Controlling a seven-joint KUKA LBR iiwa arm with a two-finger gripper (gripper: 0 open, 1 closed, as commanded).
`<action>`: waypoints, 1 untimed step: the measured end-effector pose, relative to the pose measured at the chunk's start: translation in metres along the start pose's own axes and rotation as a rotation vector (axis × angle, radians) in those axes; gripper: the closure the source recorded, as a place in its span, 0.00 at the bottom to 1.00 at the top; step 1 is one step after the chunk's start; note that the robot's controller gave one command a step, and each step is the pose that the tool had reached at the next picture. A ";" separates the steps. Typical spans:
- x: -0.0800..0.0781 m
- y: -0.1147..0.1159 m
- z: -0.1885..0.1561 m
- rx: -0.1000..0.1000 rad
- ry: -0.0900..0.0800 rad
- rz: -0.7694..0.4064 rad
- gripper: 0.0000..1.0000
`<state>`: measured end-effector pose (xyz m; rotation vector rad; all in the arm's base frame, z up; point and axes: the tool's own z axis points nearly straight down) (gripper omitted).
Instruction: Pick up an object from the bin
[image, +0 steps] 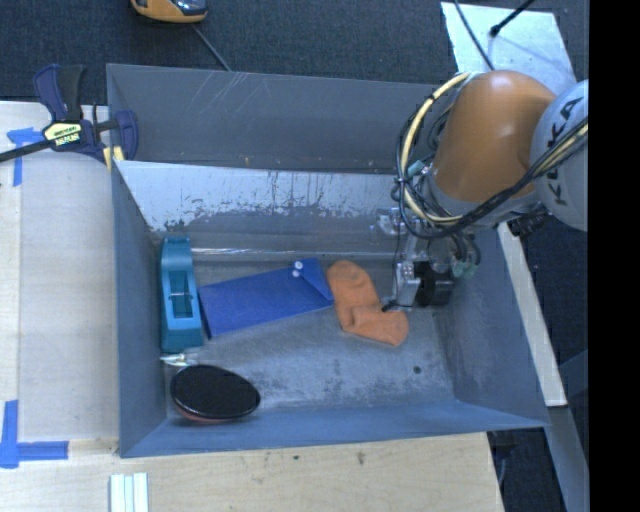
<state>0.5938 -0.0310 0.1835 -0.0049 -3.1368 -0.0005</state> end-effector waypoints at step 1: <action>-0.002 0.000 -0.005 0.001 -0.009 -0.001 0.00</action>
Offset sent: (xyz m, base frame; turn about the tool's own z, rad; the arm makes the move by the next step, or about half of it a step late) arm -0.0321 -0.0455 -0.0376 -0.0233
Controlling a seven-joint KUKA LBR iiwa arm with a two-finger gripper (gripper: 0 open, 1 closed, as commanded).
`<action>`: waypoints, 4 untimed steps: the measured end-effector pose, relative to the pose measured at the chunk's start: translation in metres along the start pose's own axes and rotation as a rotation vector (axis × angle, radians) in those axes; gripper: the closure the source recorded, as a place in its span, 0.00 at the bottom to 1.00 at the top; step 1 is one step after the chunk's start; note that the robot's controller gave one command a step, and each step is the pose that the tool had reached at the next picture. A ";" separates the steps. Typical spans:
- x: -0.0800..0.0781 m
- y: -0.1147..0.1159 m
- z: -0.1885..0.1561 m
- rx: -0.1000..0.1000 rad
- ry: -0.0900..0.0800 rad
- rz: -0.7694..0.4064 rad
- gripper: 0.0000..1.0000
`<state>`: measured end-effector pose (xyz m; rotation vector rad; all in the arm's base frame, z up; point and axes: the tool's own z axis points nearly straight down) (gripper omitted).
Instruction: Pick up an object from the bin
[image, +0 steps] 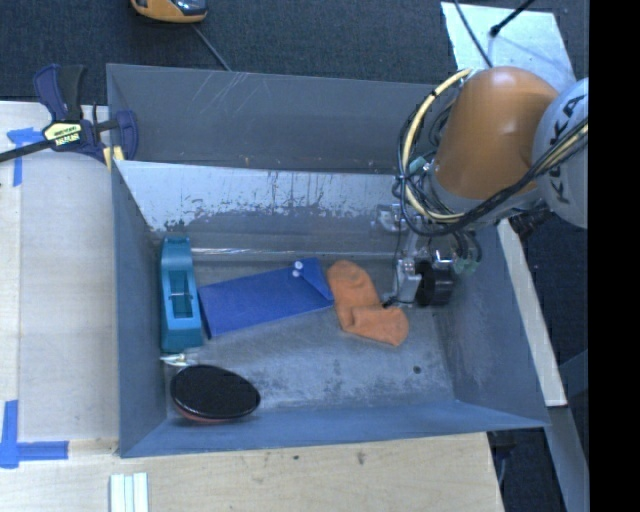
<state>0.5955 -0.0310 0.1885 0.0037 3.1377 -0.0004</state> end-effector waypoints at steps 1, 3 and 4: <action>0.033 -0.045 0.041 0.000 0.001 -0.022 0.00; 0.034 -0.047 0.060 -0.001 0.004 0.065 0.00; 0.034 -0.051 0.114 0.000 0.000 0.274 0.00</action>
Offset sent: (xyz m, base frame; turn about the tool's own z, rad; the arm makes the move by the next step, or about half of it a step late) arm -0.0326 -0.0409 -0.0594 0.0384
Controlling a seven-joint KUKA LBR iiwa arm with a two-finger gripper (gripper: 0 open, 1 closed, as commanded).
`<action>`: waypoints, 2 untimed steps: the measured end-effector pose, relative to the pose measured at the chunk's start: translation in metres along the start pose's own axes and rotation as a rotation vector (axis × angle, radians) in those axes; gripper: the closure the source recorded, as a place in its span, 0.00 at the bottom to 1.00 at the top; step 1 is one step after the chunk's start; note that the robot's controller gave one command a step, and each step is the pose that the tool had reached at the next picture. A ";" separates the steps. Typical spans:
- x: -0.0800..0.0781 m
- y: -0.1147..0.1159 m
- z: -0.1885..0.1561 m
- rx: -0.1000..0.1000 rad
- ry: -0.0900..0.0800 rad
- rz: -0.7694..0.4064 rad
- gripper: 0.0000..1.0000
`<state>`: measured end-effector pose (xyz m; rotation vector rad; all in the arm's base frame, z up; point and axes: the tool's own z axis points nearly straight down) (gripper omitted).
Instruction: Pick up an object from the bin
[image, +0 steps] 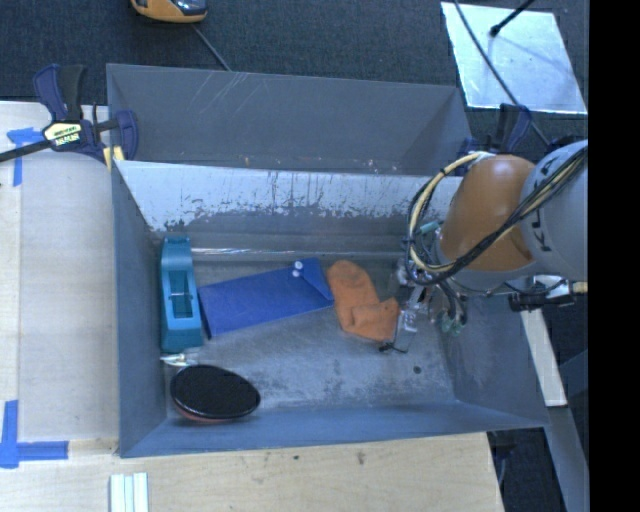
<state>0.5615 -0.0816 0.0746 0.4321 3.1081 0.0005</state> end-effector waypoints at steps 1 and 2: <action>0.008 0.000 0.005 0.001 0.000 -0.051 1.00; 0.009 0.000 0.003 0.001 0.001 -0.056 1.00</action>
Offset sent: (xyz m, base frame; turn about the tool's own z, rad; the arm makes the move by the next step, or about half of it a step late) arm 0.0000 0.0000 0.0000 0.0000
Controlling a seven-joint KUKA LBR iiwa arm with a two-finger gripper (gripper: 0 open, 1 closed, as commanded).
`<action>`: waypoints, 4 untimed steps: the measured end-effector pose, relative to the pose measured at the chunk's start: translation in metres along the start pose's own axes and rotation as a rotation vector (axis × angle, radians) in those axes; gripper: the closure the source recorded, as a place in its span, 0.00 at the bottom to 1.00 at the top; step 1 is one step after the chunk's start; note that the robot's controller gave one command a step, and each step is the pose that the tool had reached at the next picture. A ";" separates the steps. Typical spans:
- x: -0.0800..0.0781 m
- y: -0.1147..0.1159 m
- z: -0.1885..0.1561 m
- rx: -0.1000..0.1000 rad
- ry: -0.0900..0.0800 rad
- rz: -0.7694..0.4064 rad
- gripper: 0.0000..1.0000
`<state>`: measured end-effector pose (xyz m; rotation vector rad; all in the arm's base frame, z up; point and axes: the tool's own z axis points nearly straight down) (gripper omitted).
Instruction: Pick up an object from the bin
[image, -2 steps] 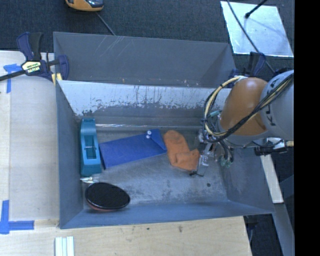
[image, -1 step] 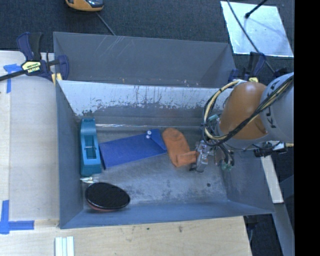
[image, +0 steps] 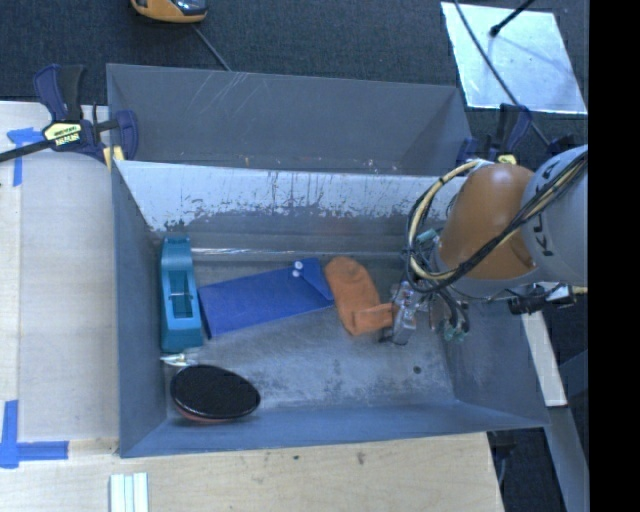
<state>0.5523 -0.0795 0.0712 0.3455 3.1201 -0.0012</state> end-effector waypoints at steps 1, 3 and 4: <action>0.000 0.000 0.000 0.000 0.000 0.000 1.00; 0.000 0.000 -0.009 0.000 -0.001 0.000 1.00; 0.000 0.000 -0.014 0.000 0.000 0.000 1.00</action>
Offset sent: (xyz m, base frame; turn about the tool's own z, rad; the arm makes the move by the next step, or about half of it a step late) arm 0.0001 -0.0002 0.0205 0.0000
